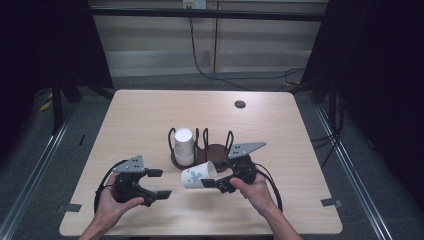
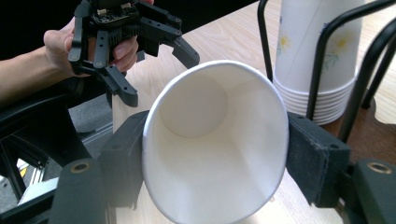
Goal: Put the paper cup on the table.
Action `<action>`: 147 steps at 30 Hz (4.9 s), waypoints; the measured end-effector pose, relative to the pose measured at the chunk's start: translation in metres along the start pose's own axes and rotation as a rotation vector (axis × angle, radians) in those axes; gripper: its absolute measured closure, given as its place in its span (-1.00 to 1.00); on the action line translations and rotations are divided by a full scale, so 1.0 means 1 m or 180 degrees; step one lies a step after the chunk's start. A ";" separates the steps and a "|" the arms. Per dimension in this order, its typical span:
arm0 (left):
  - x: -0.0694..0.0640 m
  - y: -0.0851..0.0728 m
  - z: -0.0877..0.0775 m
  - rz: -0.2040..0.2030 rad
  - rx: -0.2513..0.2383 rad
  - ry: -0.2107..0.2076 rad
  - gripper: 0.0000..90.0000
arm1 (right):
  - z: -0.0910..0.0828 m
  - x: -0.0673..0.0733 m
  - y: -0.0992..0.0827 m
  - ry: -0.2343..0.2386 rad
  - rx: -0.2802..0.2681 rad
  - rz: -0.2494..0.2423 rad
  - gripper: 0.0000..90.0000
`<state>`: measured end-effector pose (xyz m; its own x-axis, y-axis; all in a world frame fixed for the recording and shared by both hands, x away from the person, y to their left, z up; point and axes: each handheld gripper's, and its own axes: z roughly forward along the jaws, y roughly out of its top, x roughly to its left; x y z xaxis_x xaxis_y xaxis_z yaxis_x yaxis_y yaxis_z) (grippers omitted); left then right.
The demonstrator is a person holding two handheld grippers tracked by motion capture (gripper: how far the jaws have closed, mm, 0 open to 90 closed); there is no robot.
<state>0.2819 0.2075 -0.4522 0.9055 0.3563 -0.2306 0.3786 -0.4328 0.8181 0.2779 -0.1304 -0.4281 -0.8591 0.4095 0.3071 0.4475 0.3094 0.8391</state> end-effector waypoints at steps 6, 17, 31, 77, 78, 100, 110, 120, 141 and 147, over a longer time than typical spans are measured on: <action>0.002 -0.001 -0.004 -0.0008 -0.0010 0.0032 -0.64 | -0.007 0.001 0.000 -0.0050 0.0016 -0.0013 -0.37; 0.007 -0.005 -0.007 -0.0075 -0.0018 -0.0055 -0.64 | -0.027 -0.003 -0.011 -0.0205 0.0141 0.0059 -0.37; 0.011 -0.008 -0.011 -0.0078 0.0039 0.0084 -0.64 | -0.051 -0.008 -0.019 -0.0348 0.0275 0.0090 -0.38; 0.015 -0.011 -0.014 -0.0027 0.0094 0.0324 -0.63 | -0.087 -0.067 0.007 -0.1193 0.1038 0.0184 -0.40; 0.015 -0.010 -0.014 -0.0019 0.0112 0.0330 -0.64 | -0.086 -0.067 0.008 -0.1194 0.1063 0.0188 -0.40; 0.009 -0.010 -0.007 0.0062 0.0189 0.0309 -0.64 | -0.075 -0.085 0.029 -0.1403 0.1456 0.0114 -0.41; 0.009 -0.009 -0.006 0.0086 0.0220 0.0320 -0.64 | -0.070 -0.095 0.034 -0.1450 0.1630 0.0171 -0.41; 0.009 -0.009 -0.006 0.0098 0.0237 0.0297 -0.63 | -0.070 -0.107 0.040 -0.1528 0.1823 0.0238 -0.41; 0.010 -0.011 -0.003 0.0125 0.0281 0.0280 -0.63 | -0.057 -0.125 0.045 -0.1646 0.2229 0.0305 -0.43; 0.010 -0.011 -0.005 0.0113 0.0262 0.0294 -0.64 | -0.049 -0.126 0.047 -0.1676 0.2327 0.0271 -0.43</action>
<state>0.2861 0.2198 -0.4610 0.8985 0.4127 -0.1496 0.3646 -0.5117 0.7780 0.3943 -0.2097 -0.4055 -0.6714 0.7399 -0.0410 0.7048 0.6547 0.2731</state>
